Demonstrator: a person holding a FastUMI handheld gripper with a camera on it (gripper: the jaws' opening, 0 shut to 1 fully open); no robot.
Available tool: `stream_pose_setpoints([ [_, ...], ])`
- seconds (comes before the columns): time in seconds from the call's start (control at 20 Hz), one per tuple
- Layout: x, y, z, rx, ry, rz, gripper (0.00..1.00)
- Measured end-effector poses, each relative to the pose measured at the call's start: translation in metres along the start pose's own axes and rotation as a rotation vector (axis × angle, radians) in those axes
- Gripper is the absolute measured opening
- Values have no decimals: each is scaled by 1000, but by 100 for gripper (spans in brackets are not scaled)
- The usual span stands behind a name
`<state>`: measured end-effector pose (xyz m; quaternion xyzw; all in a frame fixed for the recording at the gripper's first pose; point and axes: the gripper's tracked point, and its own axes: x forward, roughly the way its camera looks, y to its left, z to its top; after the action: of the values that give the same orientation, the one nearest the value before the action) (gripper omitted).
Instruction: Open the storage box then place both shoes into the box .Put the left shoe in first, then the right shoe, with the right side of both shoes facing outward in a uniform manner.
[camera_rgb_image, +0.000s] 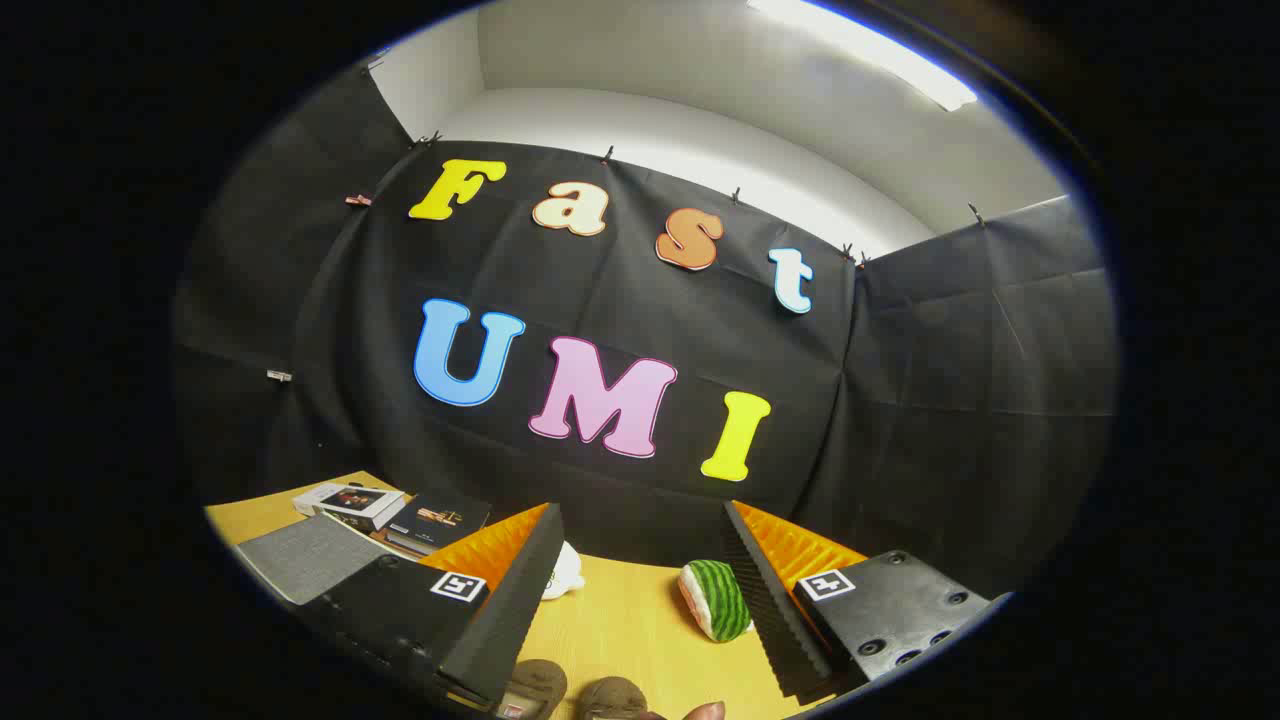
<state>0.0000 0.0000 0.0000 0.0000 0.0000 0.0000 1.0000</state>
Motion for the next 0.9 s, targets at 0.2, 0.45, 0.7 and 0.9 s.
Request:
stream_pose_setpoints([
  [0.2,-3,-4,1,-32,-4,-7,97],
  [0.45,-5,-10,4,-77,-21,-14,97],
  [0.7,-3,-10,3,-91,-17,-16,97],
  [0.9,1,-1,-3,-70,5,6,97],
])
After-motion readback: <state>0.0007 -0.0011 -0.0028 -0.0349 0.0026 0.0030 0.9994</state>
